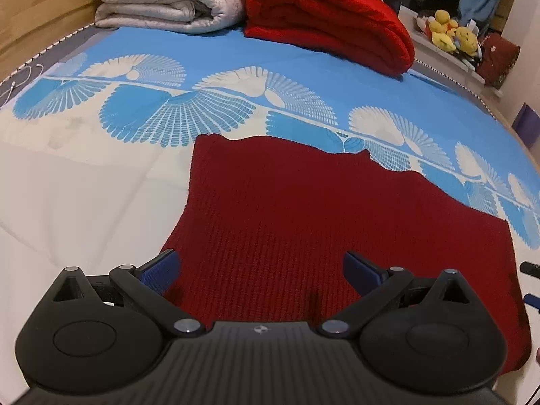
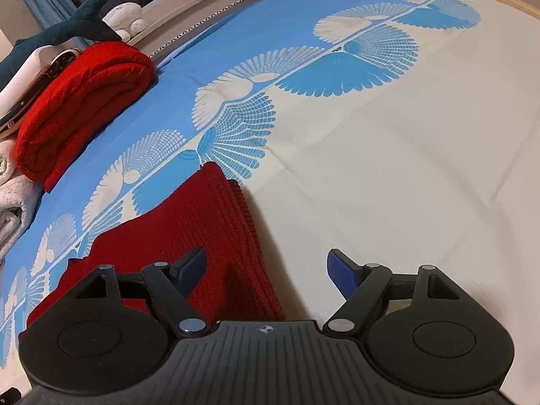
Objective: Fold small clothes
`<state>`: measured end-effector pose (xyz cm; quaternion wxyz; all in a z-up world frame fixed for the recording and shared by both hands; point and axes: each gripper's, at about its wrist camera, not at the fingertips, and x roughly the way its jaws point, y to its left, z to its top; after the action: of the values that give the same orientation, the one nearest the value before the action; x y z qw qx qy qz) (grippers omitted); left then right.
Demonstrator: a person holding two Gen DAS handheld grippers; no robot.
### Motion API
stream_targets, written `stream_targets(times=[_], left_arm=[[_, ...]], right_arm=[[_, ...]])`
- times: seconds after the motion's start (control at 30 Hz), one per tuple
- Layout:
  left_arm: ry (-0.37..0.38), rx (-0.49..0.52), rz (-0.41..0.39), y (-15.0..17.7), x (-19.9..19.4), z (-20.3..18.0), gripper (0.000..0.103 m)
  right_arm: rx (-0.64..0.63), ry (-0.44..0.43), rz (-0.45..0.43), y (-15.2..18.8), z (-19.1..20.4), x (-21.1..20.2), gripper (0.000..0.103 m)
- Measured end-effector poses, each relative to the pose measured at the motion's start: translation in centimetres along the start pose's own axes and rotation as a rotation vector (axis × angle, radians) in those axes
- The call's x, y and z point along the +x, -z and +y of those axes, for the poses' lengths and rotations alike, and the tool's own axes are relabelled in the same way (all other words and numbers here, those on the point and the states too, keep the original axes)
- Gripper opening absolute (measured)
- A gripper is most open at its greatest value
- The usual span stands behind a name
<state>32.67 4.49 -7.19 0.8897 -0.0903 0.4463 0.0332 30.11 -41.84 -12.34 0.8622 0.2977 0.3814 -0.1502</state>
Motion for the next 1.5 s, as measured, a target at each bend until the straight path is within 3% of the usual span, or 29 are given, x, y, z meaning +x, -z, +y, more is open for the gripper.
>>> stream_targets(times=[0.3,0.5,0.57,0.7,0.87,1.0,1.2,1.27,1.4,1.5], left_arm=[[-0.016,0.022,0.006,0.0,0.2,-0.1,0.103],[-0.020,0.041,0.014,0.2,0.2,-0.4,0.103],[-0.016,0.051,0.016,0.3,0.1,-0.4,0.103],[-0.016,0.075,0.018,0.5,-0.2,-0.5,0.103],[-0.016,0.066,0.021,1.1,-0.7,0.3,0.103],[-0.027,0.069,0.030,1.7,-0.8,0.9,0.103],[-0.034,0.064,0.047,2.5,-1.1,2.2,0.103],[-0.025,0.055,0.049,2.6,-1.2,2.6,0.103],[-0.003,0.040,0.063,2.6,-1.4,3.1,0.103],[-0.003,0.031,0.061,2.3,-1.5,3.6,0.103]], right_arm=[[-0.055,0.004,0.000,0.3,0.7,0.0,0.080],[-0.025,0.000,-0.004,0.2,0.2,-0.8,0.080],[0.022,-0.033,0.005,0.7,-0.4,-1.8,0.080],[0.206,-0.193,0.082,3.5,-2.3,-4.5,0.081],[0.180,-0.202,-0.020,8.3,-3.3,-9.0,0.082],[0.320,-0.217,-0.117,11.1,-5.7,-11.8,0.083],[0.335,-0.311,0.102,14.0,-5.4,-9.3,0.083],[0.340,-0.301,0.163,15.0,-4.4,-7.6,0.083],[0.355,-0.281,0.092,14.3,-2.8,-6.1,0.083],[0.468,-0.277,0.057,13.6,-3.2,-4.5,0.083]])
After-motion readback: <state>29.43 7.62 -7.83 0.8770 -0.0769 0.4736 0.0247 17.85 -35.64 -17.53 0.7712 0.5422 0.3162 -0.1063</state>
